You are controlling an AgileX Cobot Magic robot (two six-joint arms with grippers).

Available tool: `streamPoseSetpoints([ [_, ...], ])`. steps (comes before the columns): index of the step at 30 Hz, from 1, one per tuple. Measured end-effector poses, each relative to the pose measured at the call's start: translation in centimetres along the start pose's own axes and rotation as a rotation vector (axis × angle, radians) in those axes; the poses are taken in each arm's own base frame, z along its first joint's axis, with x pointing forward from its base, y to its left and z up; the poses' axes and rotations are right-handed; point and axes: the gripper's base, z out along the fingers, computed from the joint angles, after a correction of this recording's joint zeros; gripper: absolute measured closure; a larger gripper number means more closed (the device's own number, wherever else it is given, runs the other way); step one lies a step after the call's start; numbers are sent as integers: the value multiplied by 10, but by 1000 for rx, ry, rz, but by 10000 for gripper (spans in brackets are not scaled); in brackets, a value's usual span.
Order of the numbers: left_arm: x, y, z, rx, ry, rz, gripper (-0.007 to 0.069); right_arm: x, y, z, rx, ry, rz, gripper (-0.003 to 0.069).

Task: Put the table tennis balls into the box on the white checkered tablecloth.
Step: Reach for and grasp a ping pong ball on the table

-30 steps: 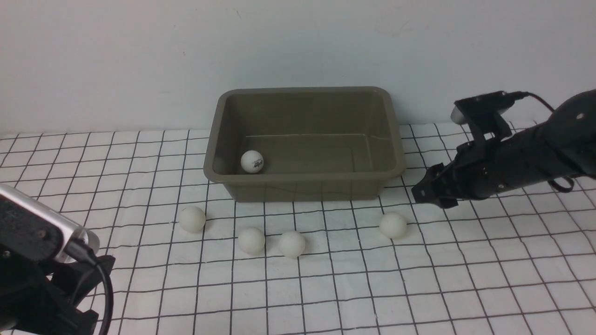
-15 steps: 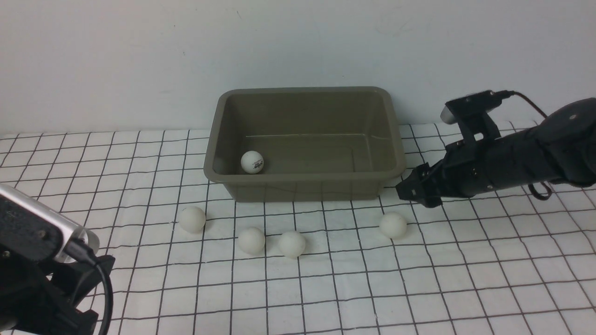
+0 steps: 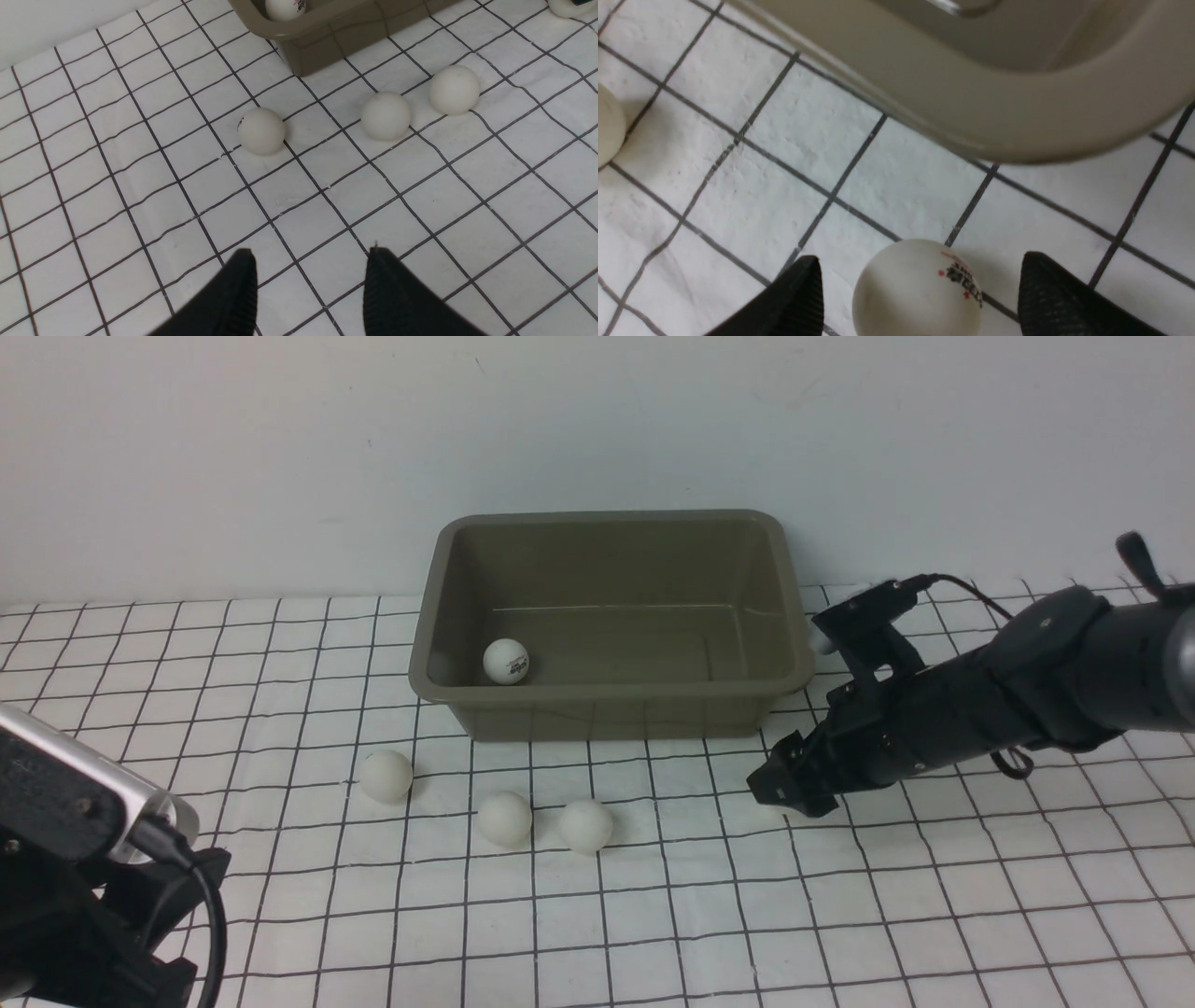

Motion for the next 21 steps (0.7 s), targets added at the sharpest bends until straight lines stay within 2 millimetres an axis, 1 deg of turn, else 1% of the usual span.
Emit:
streamPoseSetpoints([
  [6,0,0,0,0,0,0,336,1,-1,1,6,4,-6,167],
  [10,0,0,0,0,0,0,336,6,-2,9,2,27,-2,224],
  [13,0,0,0,0,0,0,336,8,-3,11,1,34,1,296],
  [16,0,0,0,0,0,0,336,8,-3,11,3,32,1,298],
  [19,0,0,0,0,0,0,336,2,-2,2,13,15,-45,298],
  [20,0,0,0,0,0,0,336,-2,-1,-5,14,5,-70,298],
  [21,0,0,0,0,0,0,336,-8,0,-20,16,-15,-107,298],
])
